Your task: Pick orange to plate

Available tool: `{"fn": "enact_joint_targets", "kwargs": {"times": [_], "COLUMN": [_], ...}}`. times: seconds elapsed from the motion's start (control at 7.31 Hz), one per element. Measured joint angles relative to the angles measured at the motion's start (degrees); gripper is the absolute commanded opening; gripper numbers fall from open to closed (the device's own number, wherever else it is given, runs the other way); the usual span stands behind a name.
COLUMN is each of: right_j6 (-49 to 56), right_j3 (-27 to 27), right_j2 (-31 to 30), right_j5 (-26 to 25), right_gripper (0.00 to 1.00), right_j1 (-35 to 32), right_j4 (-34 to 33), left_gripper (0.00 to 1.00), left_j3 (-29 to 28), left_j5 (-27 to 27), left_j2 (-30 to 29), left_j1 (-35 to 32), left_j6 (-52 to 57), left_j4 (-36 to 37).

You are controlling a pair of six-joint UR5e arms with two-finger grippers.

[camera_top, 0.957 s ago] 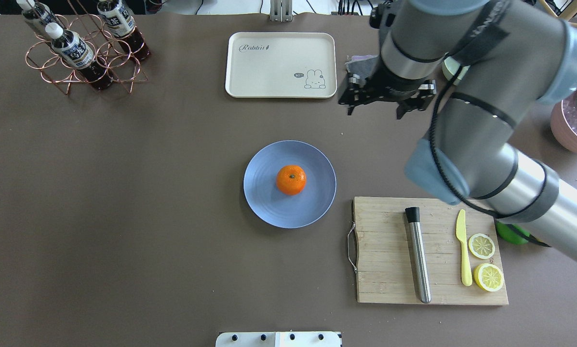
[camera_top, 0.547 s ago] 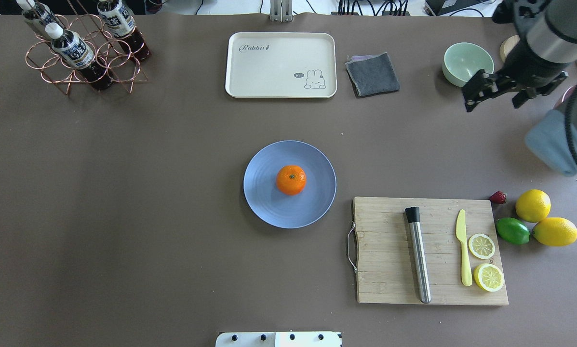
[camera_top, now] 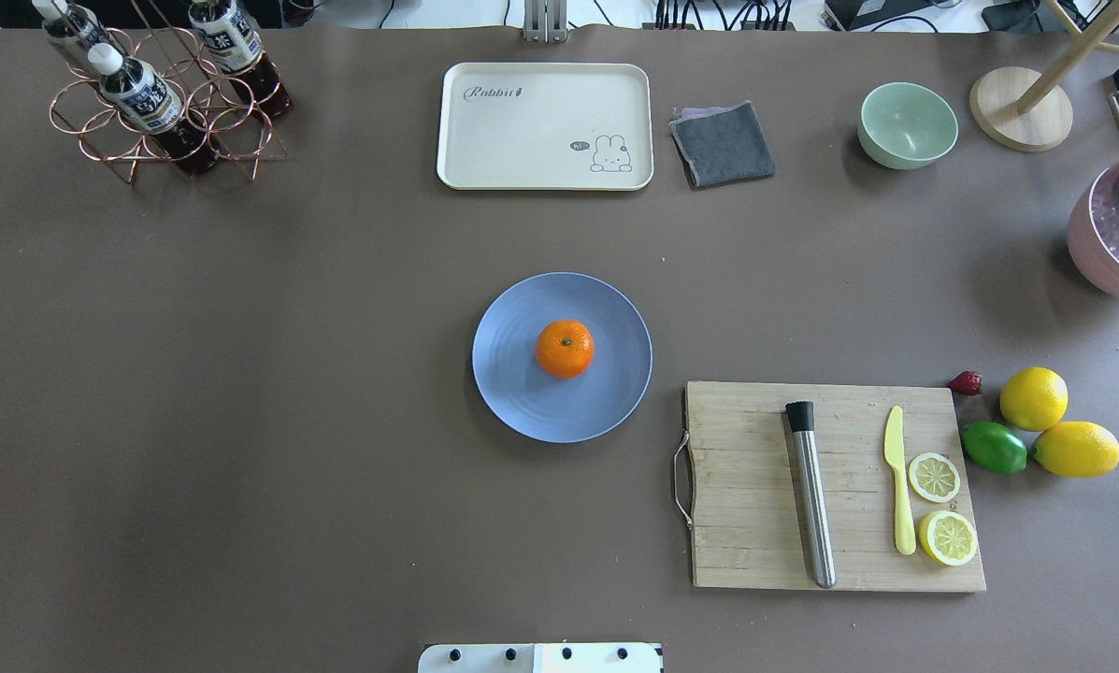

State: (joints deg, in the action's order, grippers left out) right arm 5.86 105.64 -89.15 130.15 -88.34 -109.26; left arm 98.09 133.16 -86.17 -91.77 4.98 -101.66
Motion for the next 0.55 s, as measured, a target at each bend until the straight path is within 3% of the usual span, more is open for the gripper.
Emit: {"fn": "enact_joint_targets", "kwargs": {"times": [0.55], "right_j6": [9.7], "right_j3": [-3.9], "right_j2": [-2.7], "right_j5": [-0.2], "right_gripper": [1.0], "right_j1": [-6.0], "right_j4": [0.2], "left_gripper": [0.98], "left_j3": [0.0], "left_j5": [-0.2], "left_j2": [0.0], "left_j1": [1.0], "left_j6": [-0.2], "left_j4": [0.0]}}
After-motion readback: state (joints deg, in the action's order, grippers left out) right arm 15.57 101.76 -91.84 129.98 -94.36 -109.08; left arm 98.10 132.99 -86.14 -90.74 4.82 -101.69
